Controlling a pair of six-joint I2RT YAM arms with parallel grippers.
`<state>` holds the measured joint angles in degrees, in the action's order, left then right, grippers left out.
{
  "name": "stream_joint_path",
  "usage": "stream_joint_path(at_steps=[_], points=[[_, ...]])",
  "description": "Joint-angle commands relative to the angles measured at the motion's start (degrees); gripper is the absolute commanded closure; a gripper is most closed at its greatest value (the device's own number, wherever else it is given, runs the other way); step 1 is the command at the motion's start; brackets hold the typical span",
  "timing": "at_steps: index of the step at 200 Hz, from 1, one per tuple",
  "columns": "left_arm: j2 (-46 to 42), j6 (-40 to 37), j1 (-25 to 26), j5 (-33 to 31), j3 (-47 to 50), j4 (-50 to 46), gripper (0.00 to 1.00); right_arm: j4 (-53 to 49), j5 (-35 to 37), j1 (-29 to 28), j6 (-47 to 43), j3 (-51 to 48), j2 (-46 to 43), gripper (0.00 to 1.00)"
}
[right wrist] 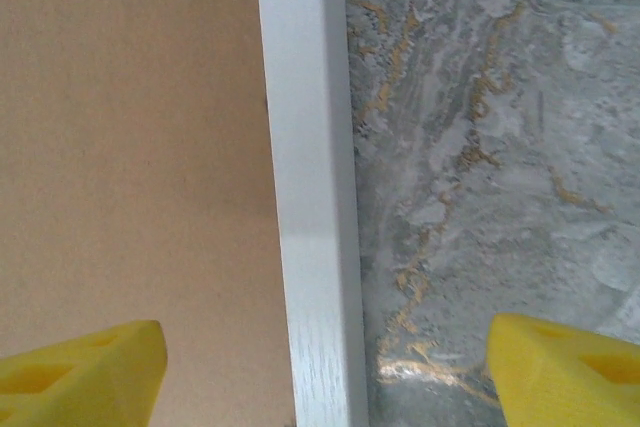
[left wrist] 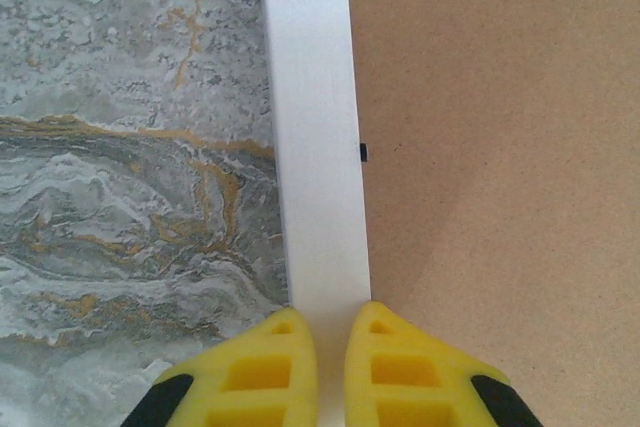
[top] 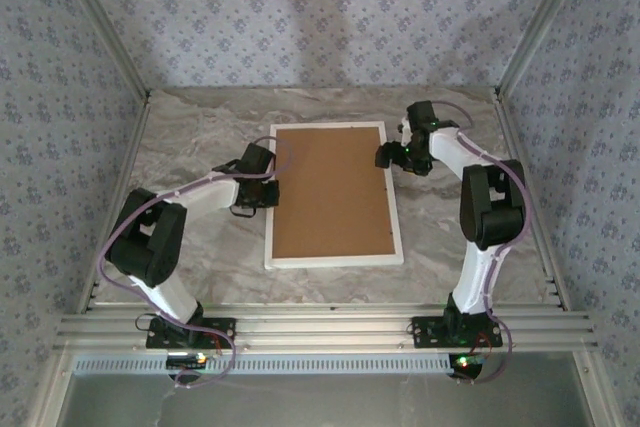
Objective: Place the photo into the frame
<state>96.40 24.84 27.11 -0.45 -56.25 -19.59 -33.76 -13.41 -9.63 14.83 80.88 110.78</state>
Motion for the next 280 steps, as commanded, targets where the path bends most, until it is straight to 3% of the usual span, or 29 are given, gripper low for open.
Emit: stream_joint_path(at_steps=[1, 41, 62, 76, 127, 160, 280], points=[[0.37, -2.26, -0.48, -1.75, 1.12, -8.13, 0.85, 0.45, -2.44, -0.15, -0.77, 2.73, 2.34, 0.22], [-0.59, -2.44, -1.00, -1.37, -3.92, -9.52, 0.36, 0.10, -0.46, -1.38, -0.77, 3.50, 4.50, 0.27], [-0.86, -3.25, -2.16, -1.82, -6.91, -10.19, 0.25, -0.41, 1.49, -1.38, -0.50, 3.99, 5.51, 0.30], [-0.86, -3.85, -3.21, -2.24, -9.07, -10.21, 0.23, -0.39, 2.34, -1.33, -0.68, 4.37, 6.23, 0.35], [4.80, -6.09, -7.77, -5.40, -18.60, -10.19, 0.23, 0.00, 3.56, -1.46, -1.47, 4.64, 7.58, 0.70], [12.32, -7.86, -9.68, -6.31, -26.34, -12.83, 0.24, 0.10, 3.91, -2.27, -0.69, 3.56, 7.51, 0.84], [28.15, -10.16, -10.59, -5.25, -45.47, -21.04, 0.24, 0.89, 3.65, -3.03, 0.64, 1.04, 6.03, 0.86]])
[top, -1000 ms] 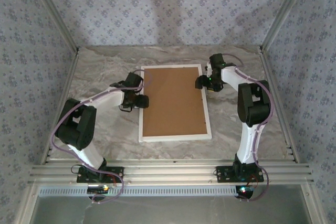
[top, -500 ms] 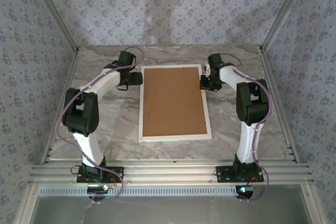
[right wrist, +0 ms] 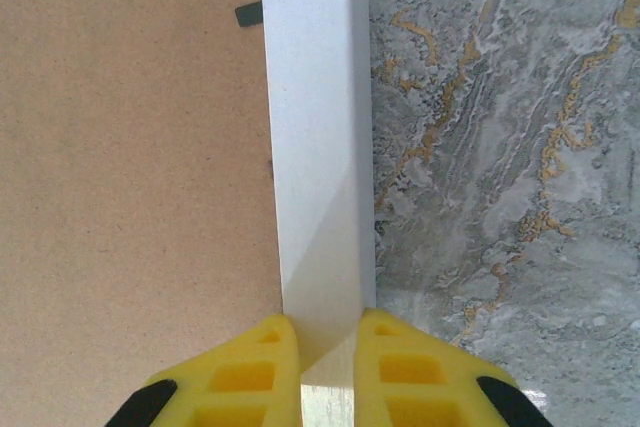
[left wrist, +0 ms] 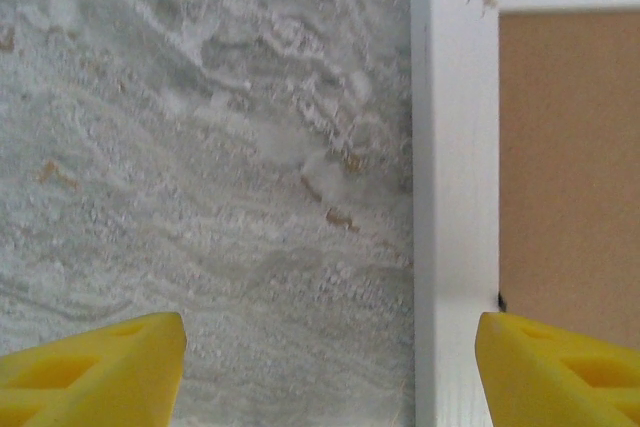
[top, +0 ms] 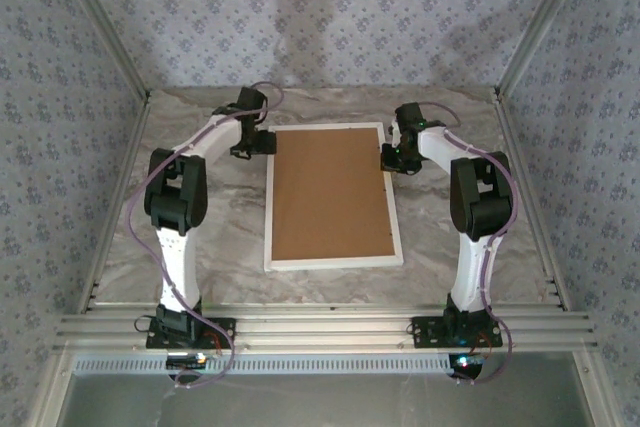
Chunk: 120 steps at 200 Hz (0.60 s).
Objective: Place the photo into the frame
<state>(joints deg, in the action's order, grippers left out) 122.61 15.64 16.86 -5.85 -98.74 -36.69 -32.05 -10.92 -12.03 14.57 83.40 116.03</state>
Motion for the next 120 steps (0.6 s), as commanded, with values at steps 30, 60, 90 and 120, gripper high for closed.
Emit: stream_joint_path(at_steps=[30, 60, 90, 120], points=[[2.96, -0.65, -0.33, 0.89, -3.18, -3.98, 0.24, -0.91, 1.14, -0.59, 0.99, -1.26, 0.78, 0.86], [3.91, -0.36, -0.34, 1.79, -3.32, -3.97, 0.24, -1.34, 1.25, -0.51, 0.96, -0.82, 0.76, 0.86], [4.82, -0.26, -0.34, 2.73, -3.43, -3.94, 0.25, -1.61, 1.42, -0.60, 0.82, -0.47, 0.87, 0.86], [6.18, -0.26, -0.23, 4.28, -4.57, -4.29, 0.25, -1.78, 1.51, -0.62, 0.81, -0.17, 1.06, 0.86]])
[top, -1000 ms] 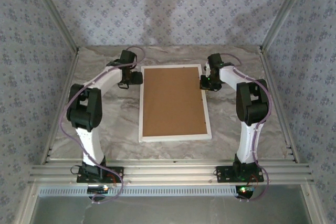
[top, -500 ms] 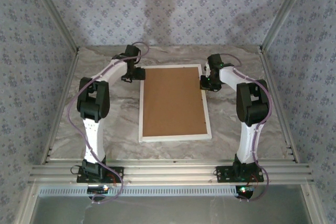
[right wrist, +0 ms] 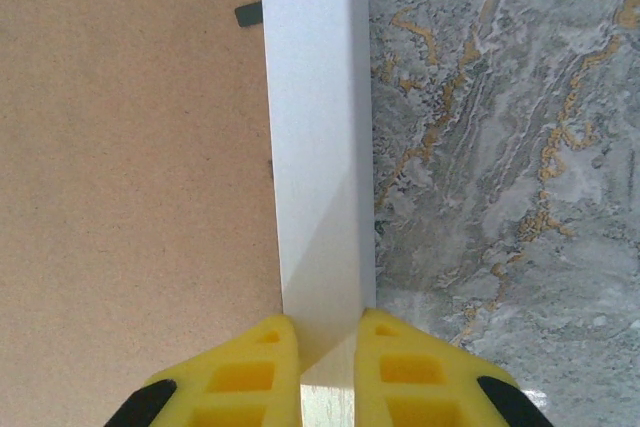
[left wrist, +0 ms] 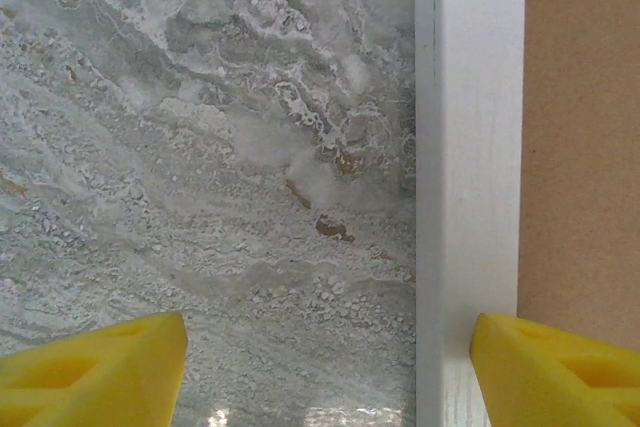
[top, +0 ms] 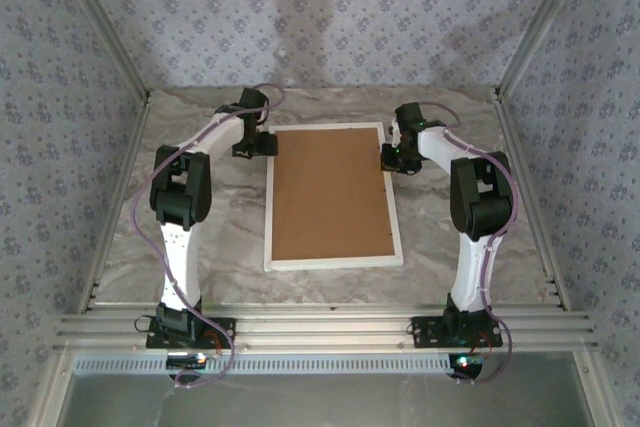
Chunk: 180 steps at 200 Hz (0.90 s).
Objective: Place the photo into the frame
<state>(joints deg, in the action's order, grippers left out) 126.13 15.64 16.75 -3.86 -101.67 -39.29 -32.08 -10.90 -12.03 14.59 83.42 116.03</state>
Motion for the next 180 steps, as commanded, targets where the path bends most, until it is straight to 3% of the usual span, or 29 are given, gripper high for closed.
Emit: stream_joint_path(at_steps=[1, 98, 180], points=[[2.74, -0.26, -0.13, 2.37, -1.75, -1.68, 0.25, -1.76, 1.49, -0.62, 0.75, -0.19, 1.05, 0.86], [7.28, -0.52, 2.78, 4.37, -3.44, -4.56, 0.26, -2.02, 1.23, -0.67, 0.79, 0.59, 1.39, 0.86], [10.79, -1.09, 5.73, 1.97, -5.57, -7.36, 0.27, -1.94, 0.70, -1.41, 0.90, 0.84, 1.84, 0.86]])
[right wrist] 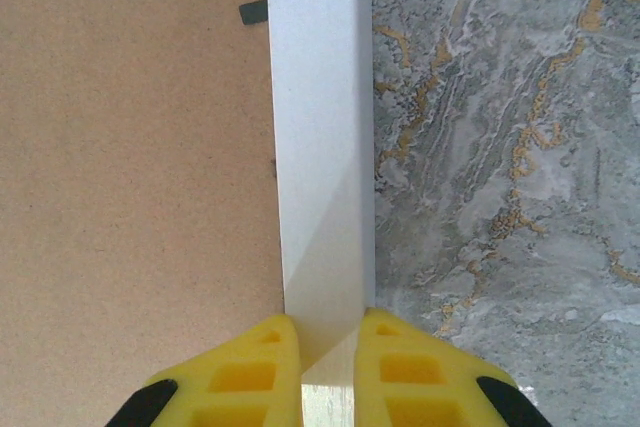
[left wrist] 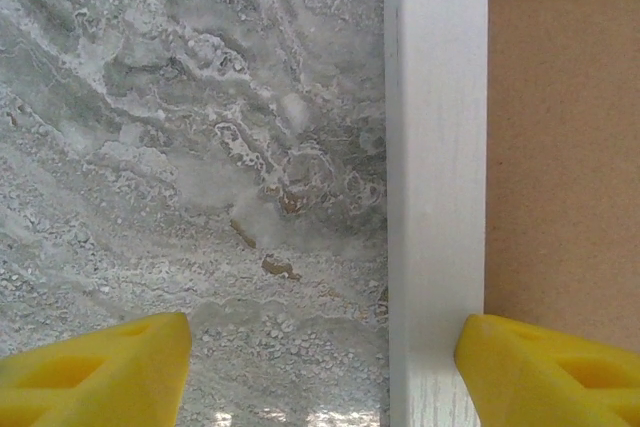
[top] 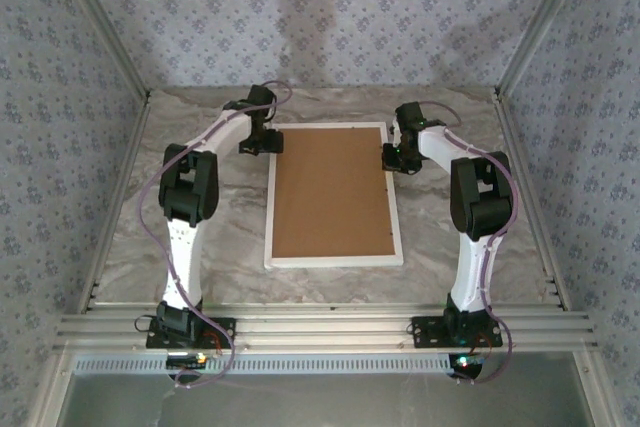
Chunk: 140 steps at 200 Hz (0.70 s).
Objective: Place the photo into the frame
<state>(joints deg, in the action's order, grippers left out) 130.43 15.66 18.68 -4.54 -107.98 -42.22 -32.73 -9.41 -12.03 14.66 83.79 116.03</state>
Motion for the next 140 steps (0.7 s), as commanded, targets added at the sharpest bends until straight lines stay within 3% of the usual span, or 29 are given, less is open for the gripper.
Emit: stream_joint_path(at_steps=[1, 140], points=[[6.54, -1.13, 3.82, 2.58, 0.66, -4.53, 0.27, -1.28, -0.79, -1.41, 0.82, 0.48, 1.83, 0.86], [11.72, -3.51, 8.12, 1.15, -5.15, -9.81, 0.27, -1.37, -1.48, -2.04, 0.93, 1.29, 2.27, 0.86]])
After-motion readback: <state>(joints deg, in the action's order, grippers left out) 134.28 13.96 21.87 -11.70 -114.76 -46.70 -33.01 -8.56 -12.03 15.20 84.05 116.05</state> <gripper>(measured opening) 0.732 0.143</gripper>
